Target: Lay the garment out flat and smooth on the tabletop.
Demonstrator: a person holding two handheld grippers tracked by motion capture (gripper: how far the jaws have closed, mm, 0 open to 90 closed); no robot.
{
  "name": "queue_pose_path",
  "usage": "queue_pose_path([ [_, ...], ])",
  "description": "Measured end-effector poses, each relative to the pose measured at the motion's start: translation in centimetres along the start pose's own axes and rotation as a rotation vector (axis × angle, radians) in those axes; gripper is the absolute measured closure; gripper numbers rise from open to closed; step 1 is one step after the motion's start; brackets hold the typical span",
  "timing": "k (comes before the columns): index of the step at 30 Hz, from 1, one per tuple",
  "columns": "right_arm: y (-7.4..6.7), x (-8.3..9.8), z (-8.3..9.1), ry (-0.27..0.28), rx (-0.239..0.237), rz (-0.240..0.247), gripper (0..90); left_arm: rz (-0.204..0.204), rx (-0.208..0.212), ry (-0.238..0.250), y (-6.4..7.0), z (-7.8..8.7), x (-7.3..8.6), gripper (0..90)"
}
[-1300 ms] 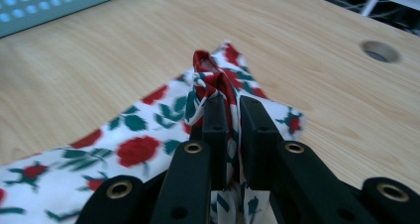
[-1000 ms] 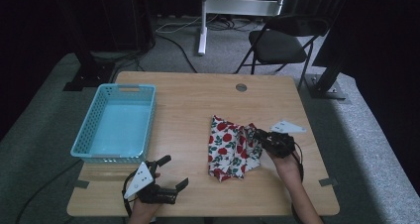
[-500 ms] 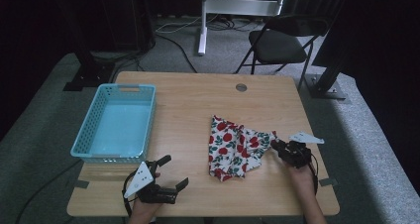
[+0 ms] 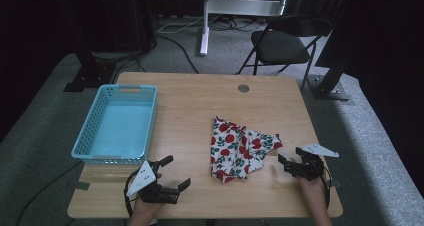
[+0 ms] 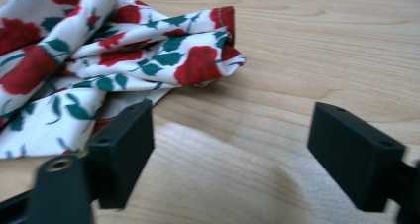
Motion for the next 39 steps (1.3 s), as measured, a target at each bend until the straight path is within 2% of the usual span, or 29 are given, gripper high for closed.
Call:
queue_pose_path([
  [3, -0.2, 0.2, 0.4, 0.03, 0.011, 0.001, 16.4, 0.02, -0.032, -0.041, -0.2, -0.5, -0.2, 3.4],
  [6, -0.3, 0.5, 0.6, 0.034, 0.012, 0.011, 16.5, 0.04, -0.027, -0.079, -0.4, -0.9, -0.4, 3.4],
  [12, -0.8, 1.1, 1.2, 0.084, 0.019, 0.033, 16.4, 0.024, -0.039, -0.125, -0.2, -1.9, -0.6, 3.4],
  [16, -0.9, 1.4, 1.5, 0.082, 0.039, 0.054, 16.4, 0.052, 0.0, -0.128, 0.1, -3.0, -1.3, 3.4],
  [18, -0.9, 1.5, 1.7, 0.093, 0.047, 0.052, 16.5, 0.055, -0.005, -0.133, 0.2, -3.6, -1.8, 3.5],
  [21, -0.6, 1.6, 1.9, 0.105, 0.034, 0.031, 16.5, 0.038, -0.026, -0.142, 0.4, -4.7, -2.7, 3.7],
  [23, -0.5, 1.6, 1.9, 0.114, 0.03, 0.023, 16.5, 0.042, -0.032, -0.154, 0.5, -5.5, -3.2, 3.7],
  [26, -0.5, 1.7, 2.0, 0.124, 0.027, 0.02, 16.6, 0.045, -0.026, -0.169, 0.6, -6.4, -3.7, 3.8],
  [27, -0.4, 1.7, 2.0, 0.128, 0.023, 0.019, 16.6, 0.042, -0.024, -0.174, 0.8, -7.4, -4.2, 3.8],
  [30, -0.3, 1.7, 2.1, 0.142, 0.009, 0.006, 16.6, 0.047, -0.022, -0.165, 1.0, -8.9, -5.0, 3.7],
  [37, -0.3, 1.8, 2.3, 0.163, 0.012, -0.001, 16.7, 0.075, 0.006, -0.201, 1.6, -12.7, -6.5, 3.7],
  [38, -0.3, 1.8, 2.4, 0.163, 0.011, 0.001, 16.7, 0.075, 0.006, -0.201, 1.6, -12.7, -6.5, 3.7],
  [39, -0.3, 1.9, 2.4, 0.165, 0.01, 0.002, 16.7, 0.088, 0.018, -0.211, 1.8, -14.1, -6.7, 3.7],
])
Point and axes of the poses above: each handheld gripper's, and its own axes: z roughly backward along the jaws, x roughly out of its underside, y roughly to its right, the point moved 1 cm from there along -z, roughly forward along the jaws, and after that the axes turned 8 degrees about z, right-handed, at the moved point
